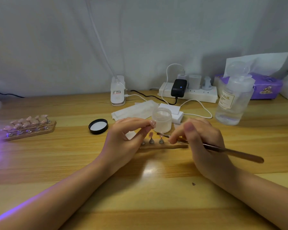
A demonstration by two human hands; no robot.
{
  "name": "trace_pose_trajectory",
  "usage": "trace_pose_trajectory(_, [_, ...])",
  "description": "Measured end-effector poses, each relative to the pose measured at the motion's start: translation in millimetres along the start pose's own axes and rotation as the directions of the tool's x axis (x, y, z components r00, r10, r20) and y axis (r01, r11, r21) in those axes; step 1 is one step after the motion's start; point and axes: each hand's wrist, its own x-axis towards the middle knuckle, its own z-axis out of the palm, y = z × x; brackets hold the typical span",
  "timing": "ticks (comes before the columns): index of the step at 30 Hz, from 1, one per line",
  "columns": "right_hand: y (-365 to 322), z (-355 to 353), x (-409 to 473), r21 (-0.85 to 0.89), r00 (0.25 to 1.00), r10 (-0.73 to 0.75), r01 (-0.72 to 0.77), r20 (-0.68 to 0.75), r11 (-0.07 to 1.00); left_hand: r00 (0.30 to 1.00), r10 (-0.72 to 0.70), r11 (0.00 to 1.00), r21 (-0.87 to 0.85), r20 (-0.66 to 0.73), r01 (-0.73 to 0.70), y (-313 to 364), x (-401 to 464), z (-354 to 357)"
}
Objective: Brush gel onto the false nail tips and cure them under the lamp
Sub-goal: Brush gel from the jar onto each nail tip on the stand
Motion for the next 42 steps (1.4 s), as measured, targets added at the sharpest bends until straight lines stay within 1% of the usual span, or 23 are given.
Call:
trace_pose_trajectory(4, [-0.5,2.1,2.4,-0.027,1.0,-0.016,0.015,-0.014,1.0,0.999,0.034,0.999,0.017,0.014,-0.034,2.0,0.3,0.5])
trace_pose_trajectory(8, [0.6,3.9,4.0,-0.014,0.999,-0.014,0.015,0.042,1.0,1.0,-0.016,1.0,0.02,0.021,0.016,3.1,-1.5,-0.1])
trace_pose_trajectory(17, [-3.3,0.4,2.8,0.043,0.997,0.074,-0.073,-0.024,0.996,0.998,-0.048,0.999,-0.016,0.044,0.048,5.2,-0.8,-2.3])
trace_pose_trajectory(21, [-3.8,-1.0,3.6,0.143,0.985,0.171,-0.165,-0.026,0.976,0.998,-0.054,0.999,-0.003,0.043,0.054,6.2,-1.9,-2.4])
trace_pose_trajectory(22, [-4.6,-2.0,4.4,0.132,0.985,0.171,-0.167,-0.019,0.977,0.998,-0.05,0.999,0.007,0.039,0.05,6.4,-2.3,-1.8])
trace_pose_trajectory(26, [-6.8,-1.3,8.8,-0.045,0.99,0.129,-0.126,0.063,0.991,0.999,-0.012,0.999,0.041,0.048,0.01,5.9,-3.5,-0.4])
trace_pose_trajectory(28, [-7.1,0.0,7.5,-0.082,0.991,0.1,-0.092,0.091,0.992,0.998,0.005,0.999,0.051,0.067,-0.009,5.0,-3.7,-0.4])
trace_pose_trajectory(31, [-8.6,0.8,7.3,-0.096,0.99,0.069,-0.058,0.12,0.994,0.996,-0.002,0.998,0.058,0.092,-0.003,5.1,-4.4,0.2])
trace_pose_trajectory(35, [-7.1,0.7,8.1,-0.098,0.991,0.083,-0.073,0.105,0.993,0.991,-0.023,0.998,0.067,0.132,0.014,6.7,-4.8,0.4])
trace_pose_trajectory(39, [-8.4,0.7,8.3,-0.081,0.991,0.072,-0.063,0.114,0.995,0.99,-0.028,0.996,0.09,0.137,0.016,8.9,-2.4,0.2])
trace_pose_trajectory(42, [-9.1,0.2,8.7,-0.066,0.992,0.064,-0.057,0.111,0.996,0.99,-0.005,0.996,0.091,0.142,-0.008,9.6,-3.0,-0.4])
